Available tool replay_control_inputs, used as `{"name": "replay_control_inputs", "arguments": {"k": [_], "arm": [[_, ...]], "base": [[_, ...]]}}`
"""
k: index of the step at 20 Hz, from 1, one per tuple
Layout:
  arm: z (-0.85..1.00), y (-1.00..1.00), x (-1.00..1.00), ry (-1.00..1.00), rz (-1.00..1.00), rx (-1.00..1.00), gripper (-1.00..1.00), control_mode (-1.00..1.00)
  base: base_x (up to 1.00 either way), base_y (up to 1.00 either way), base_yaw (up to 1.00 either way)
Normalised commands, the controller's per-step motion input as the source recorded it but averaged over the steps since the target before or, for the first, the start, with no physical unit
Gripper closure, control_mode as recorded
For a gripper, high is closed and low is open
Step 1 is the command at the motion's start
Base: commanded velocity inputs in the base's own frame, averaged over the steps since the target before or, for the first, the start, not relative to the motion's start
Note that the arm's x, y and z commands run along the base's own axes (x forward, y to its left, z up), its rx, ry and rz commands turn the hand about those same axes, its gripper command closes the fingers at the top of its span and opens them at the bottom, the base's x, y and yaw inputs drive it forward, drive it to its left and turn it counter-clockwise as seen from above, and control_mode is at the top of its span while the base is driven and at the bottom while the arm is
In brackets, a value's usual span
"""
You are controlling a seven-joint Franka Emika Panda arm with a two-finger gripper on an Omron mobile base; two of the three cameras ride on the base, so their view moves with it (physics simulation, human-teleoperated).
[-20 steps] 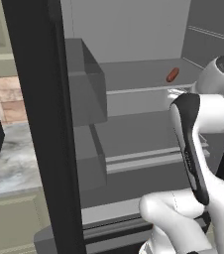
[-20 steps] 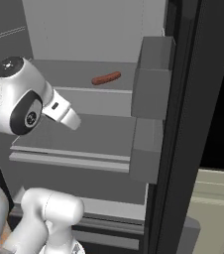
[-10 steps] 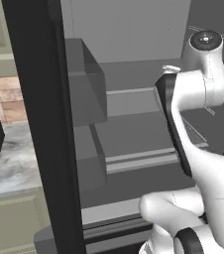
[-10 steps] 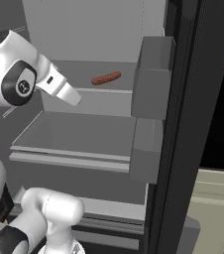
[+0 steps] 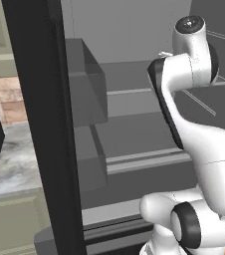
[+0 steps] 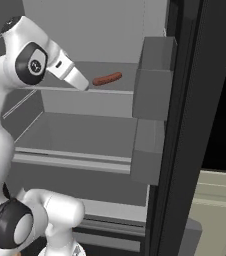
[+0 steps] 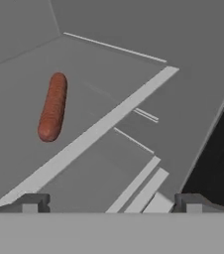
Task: Move the hot dog bun to the plate on the dining table and place the condiment next to that plate. Then navigate to the fridge and take the sausage and place it on the plate as well.
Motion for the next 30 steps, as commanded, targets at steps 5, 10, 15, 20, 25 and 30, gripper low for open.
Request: {"name": "replay_control_inputs", "arguments": {"k": [5,10,15,20,25,30], "arm": [[-0.09,-0.13,0.47,0.00,-0.02,0.00,-1.00,-1.00],[-0.14,-0.06,0.49,0.02,-0.01,0.00,-1.00,-1.00],[-0.05,-0.06,0.54,0.02,-0.01,0.00,-1.00,-1.00],[-0.13,-0.14,0.40,0.06,0.00,0.02,-1.00,-1.00],[-0.19,-0.15,0.29,0.06,0.00,0.04,-1.00,-1.00],[-0.16,-0.13,0.41,0.03,0.00,0.04,-1.00,-1.00]], "base": [[0.00,0.00,0.00],[0.00,0.00,0.00],[0.00,0.00,0.00],[0.00,0.00,0.00],[0.00,0.00,0.00],[0.00,0.00,0.00]]}}
